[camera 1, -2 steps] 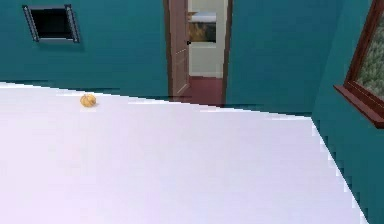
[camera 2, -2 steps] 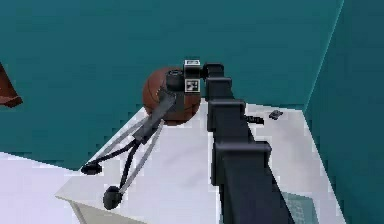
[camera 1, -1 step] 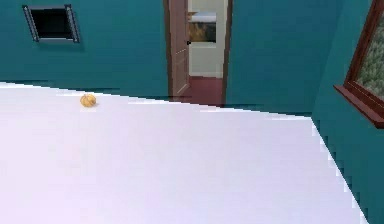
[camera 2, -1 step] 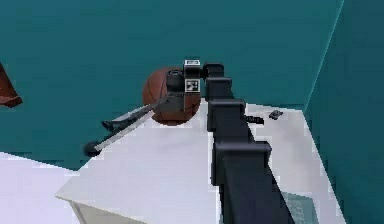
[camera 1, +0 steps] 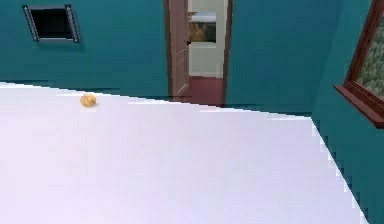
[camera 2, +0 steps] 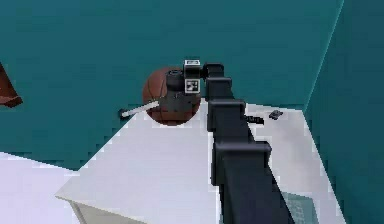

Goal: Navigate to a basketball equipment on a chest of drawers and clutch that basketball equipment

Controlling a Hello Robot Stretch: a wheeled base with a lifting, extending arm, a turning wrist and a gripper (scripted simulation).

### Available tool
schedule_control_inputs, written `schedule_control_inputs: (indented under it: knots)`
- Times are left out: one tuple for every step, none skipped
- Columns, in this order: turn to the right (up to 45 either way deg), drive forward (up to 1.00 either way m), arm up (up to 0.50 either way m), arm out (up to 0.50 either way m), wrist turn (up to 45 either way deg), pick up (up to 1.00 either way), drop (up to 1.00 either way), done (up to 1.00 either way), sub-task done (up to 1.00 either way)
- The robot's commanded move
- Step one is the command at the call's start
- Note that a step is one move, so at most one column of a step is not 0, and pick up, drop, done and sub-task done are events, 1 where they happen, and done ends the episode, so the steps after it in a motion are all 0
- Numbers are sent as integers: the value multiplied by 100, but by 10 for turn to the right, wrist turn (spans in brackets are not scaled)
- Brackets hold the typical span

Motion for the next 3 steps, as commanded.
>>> schedule_control_inputs:
  knots:
    - [0,0,0,0,300,0,0,0,0]
    - [0,0,0,0,0,100,0,0,0]
    - [0,0,0,0,0,0,0,100,0]
